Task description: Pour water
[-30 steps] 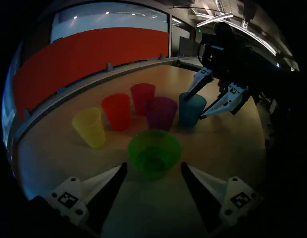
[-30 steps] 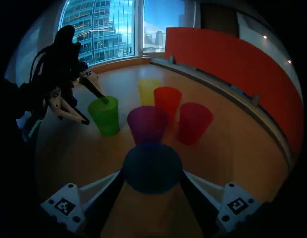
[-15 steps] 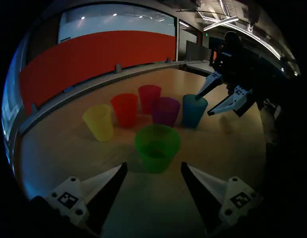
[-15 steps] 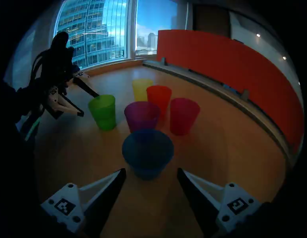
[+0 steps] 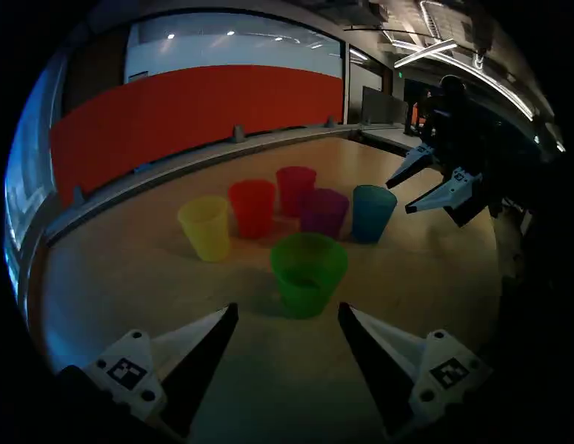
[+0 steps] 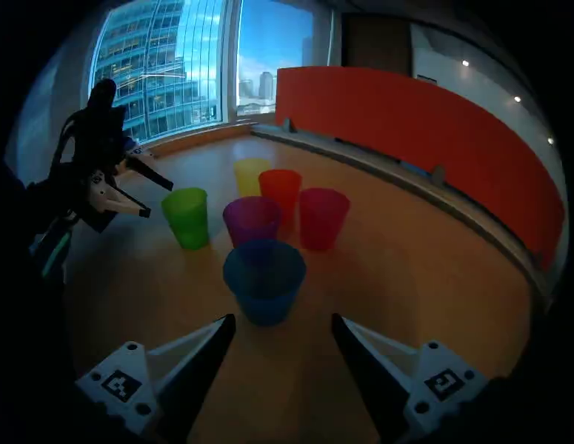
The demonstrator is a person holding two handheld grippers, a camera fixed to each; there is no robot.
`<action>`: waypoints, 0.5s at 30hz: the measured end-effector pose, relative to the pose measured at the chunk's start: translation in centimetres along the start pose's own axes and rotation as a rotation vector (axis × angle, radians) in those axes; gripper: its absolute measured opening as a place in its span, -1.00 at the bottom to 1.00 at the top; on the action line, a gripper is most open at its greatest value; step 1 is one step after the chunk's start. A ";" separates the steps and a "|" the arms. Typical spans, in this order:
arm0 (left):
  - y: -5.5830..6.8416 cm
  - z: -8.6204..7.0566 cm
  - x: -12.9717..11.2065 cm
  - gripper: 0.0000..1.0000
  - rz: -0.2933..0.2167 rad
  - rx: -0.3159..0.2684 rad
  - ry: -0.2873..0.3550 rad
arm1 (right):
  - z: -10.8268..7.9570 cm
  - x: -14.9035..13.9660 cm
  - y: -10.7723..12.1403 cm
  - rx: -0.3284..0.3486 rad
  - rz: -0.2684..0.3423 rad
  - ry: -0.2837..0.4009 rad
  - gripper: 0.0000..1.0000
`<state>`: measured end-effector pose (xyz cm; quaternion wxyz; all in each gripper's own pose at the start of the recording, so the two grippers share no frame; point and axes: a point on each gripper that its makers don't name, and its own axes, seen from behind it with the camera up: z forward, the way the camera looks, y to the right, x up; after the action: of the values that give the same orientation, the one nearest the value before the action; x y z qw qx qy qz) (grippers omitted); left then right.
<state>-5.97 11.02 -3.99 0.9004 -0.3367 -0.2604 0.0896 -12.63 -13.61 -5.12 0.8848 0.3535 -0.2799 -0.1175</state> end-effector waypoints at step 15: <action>-3.4 -2.2 0.6 1.00 -0.069 0.141 0.095 | -1.5 0.6 1.2 -0.097 0.088 0.085 1.00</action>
<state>-4.36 7.39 -2.90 0.9359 -0.2669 -0.2219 0.0604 -11.23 -12.17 -4.94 0.9164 0.3021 -0.2513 -0.0767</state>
